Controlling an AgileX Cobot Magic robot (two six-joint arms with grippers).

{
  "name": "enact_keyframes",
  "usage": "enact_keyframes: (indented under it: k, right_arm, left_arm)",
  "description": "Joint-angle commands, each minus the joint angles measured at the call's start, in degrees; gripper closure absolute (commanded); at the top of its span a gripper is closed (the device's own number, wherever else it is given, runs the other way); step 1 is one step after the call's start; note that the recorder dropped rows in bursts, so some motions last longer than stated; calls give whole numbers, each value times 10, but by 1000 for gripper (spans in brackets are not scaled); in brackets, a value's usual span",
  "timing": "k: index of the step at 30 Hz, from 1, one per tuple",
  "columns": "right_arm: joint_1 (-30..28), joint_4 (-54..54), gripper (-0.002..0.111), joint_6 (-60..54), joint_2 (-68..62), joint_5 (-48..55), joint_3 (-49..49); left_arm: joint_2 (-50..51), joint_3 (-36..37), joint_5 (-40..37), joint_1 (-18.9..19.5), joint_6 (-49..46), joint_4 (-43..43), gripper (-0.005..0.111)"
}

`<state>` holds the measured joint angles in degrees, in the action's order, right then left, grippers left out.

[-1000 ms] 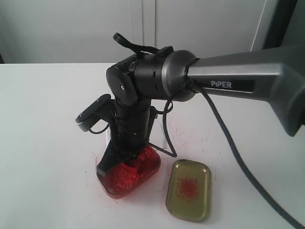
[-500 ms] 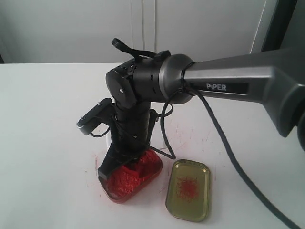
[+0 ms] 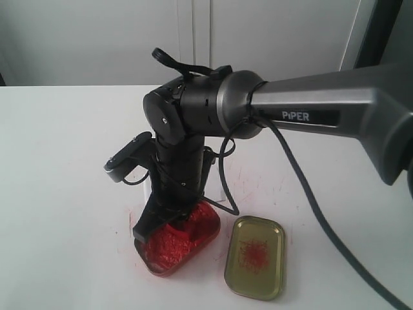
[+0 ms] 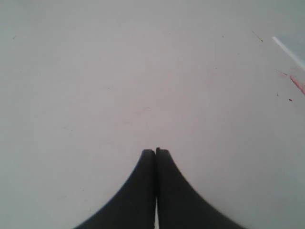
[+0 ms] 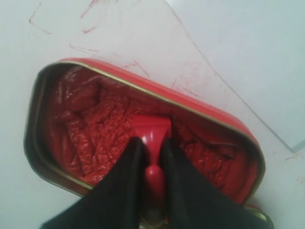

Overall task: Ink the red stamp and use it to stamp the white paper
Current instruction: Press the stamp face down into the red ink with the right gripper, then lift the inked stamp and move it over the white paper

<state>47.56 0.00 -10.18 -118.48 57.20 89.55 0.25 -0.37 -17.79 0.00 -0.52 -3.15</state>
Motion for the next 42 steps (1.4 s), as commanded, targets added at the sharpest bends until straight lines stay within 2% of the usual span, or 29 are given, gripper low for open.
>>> enact_keyframes:
  k: [1,6,42]
  right_arm:
    - [-1,0,108,2,10,-6,6]
    - [-1,0,108,2,7,-34,-3]
    - [-1,0,108,14,27,-31,-9]
  left_arm:
    - [-2,4,2,0,5,-3,107]
    - [-2,4,2,0,5,-3,107]
    - [-2,4,2,0,5,-3,107]
